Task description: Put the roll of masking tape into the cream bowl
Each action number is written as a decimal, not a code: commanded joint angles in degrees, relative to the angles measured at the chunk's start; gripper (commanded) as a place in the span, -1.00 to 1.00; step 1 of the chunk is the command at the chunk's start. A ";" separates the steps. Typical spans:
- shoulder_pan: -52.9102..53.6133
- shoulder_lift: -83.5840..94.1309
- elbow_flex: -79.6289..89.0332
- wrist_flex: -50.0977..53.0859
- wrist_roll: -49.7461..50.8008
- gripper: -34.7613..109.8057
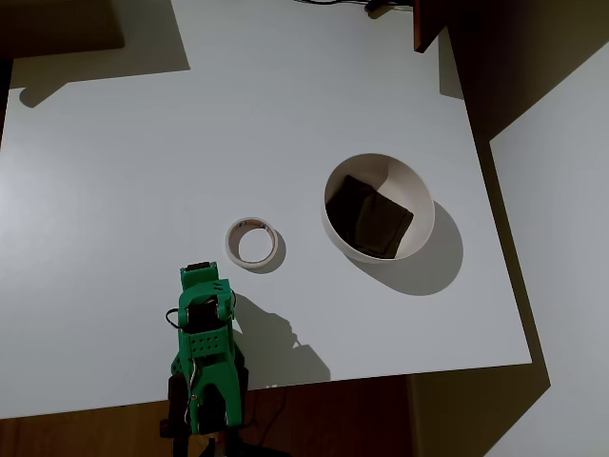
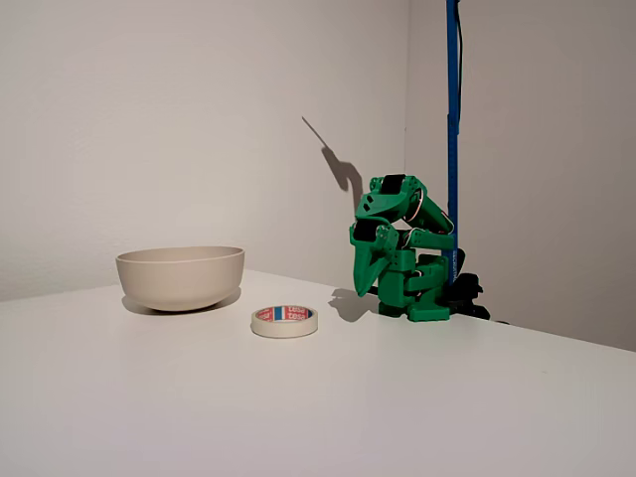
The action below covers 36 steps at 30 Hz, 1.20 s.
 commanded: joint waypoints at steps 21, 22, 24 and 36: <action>-2.02 0.26 0.70 -2.37 1.76 -0.63; -1.67 0.26 0.79 -2.64 2.20 -0.63; -1.23 0.35 0.79 -3.34 2.72 -0.63; 8.44 -7.91 -2.64 -10.99 3.78 -0.64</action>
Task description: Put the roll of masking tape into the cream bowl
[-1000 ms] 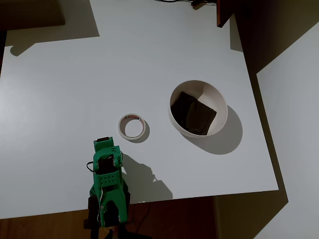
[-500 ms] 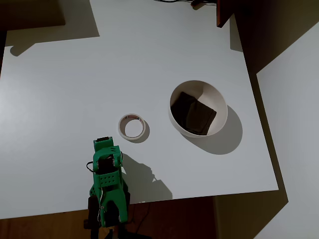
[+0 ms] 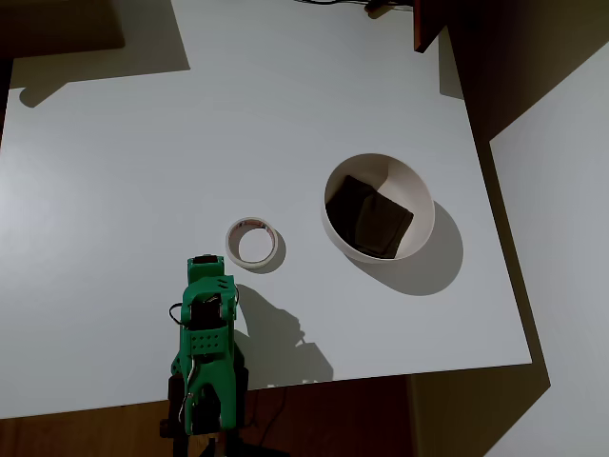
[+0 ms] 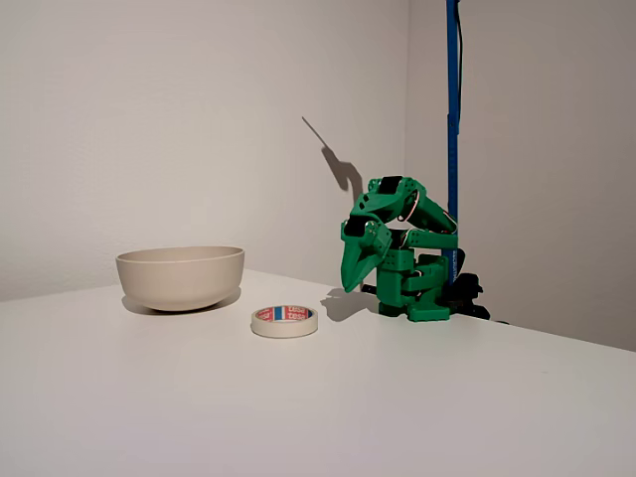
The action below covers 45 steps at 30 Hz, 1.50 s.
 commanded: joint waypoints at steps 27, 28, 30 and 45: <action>14.59 -54.32 -35.95 0.70 -0.26 -0.64; 14.50 -53.79 -35.95 1.23 -0.26 -0.64; 14.41 -53.17 -35.95 1.67 -0.26 -0.64; 16.52 -56.16 -35.95 1.41 1.23 -0.39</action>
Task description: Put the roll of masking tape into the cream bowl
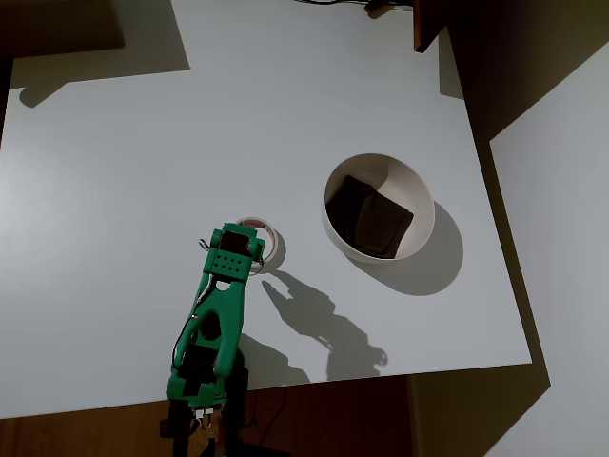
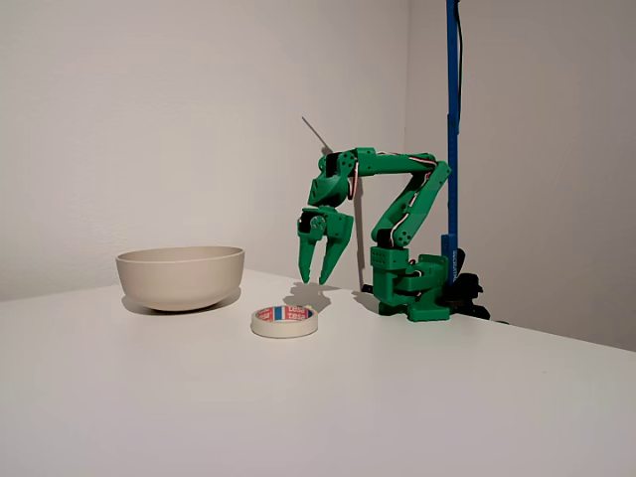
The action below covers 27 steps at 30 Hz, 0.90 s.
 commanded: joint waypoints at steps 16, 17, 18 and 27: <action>0.26 -11.87 -3.43 -7.91 1.58 -0.37; 0.53 -12.57 -3.43 -8.44 1.41 -0.37; 0.79 -13.27 -3.52 -8.88 1.32 -0.37; 3.16 -16.96 -3.52 -10.63 0.62 -0.36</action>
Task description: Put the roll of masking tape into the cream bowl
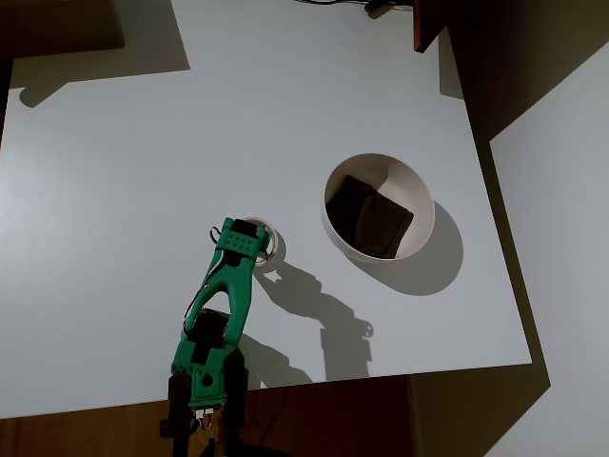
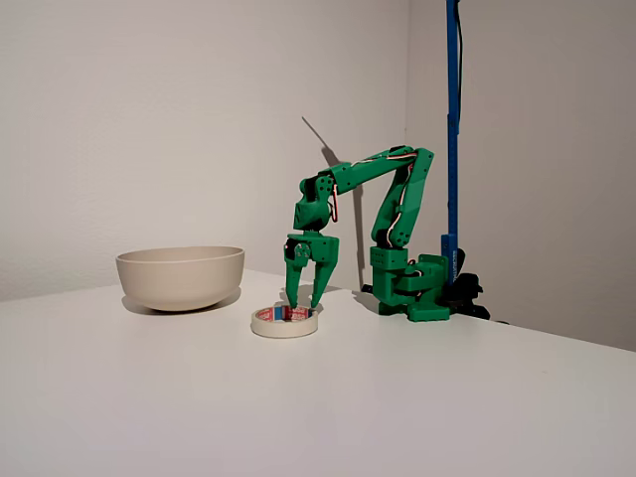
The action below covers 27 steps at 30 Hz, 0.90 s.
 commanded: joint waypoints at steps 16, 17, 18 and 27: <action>-4.31 -0.97 -3.34 3.69 3.34 -0.35; -4.13 -1.76 -3.34 3.25 3.34 -0.35; -3.96 -2.46 -3.34 2.72 3.25 -0.35; -1.49 -5.27 -3.25 0.44 1.93 -0.36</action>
